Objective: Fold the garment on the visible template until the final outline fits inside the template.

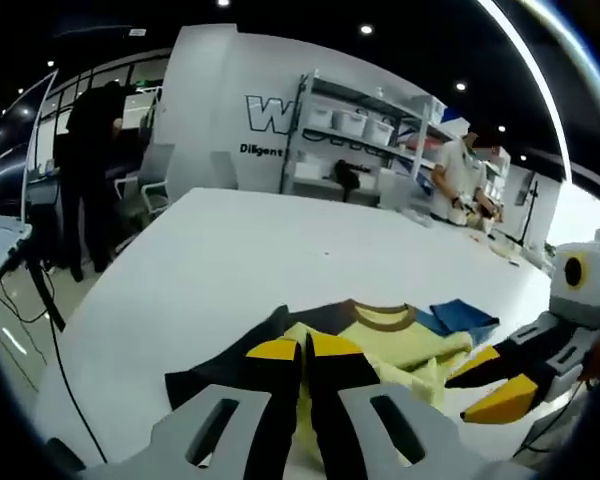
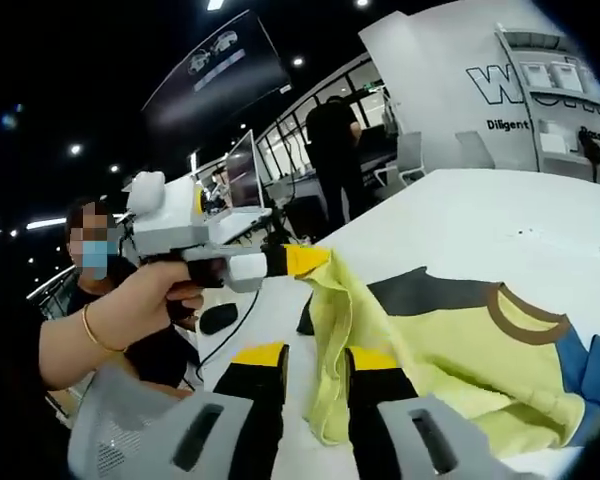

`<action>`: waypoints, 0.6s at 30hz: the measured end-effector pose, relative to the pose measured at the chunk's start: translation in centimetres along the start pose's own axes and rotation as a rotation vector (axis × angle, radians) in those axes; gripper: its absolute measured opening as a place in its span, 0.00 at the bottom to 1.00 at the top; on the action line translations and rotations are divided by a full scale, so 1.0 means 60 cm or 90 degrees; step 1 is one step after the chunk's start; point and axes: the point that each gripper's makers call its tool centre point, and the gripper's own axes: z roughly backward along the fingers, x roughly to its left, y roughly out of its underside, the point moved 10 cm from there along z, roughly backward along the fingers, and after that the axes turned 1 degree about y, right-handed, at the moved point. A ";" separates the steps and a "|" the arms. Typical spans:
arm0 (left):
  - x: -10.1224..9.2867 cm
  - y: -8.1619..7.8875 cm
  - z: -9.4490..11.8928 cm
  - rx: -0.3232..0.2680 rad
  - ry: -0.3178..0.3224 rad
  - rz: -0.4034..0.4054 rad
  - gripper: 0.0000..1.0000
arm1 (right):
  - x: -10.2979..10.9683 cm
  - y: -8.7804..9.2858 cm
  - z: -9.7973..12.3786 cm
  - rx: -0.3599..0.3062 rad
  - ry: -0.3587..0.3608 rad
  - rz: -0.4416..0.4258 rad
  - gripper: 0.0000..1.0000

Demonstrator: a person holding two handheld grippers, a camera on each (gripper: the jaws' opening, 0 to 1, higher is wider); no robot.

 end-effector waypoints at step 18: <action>0.016 -0.010 -0.014 -0.015 -0.020 0.017 0.00 | 0.001 0.145 -0.027 0.141 -0.007 0.020 0.17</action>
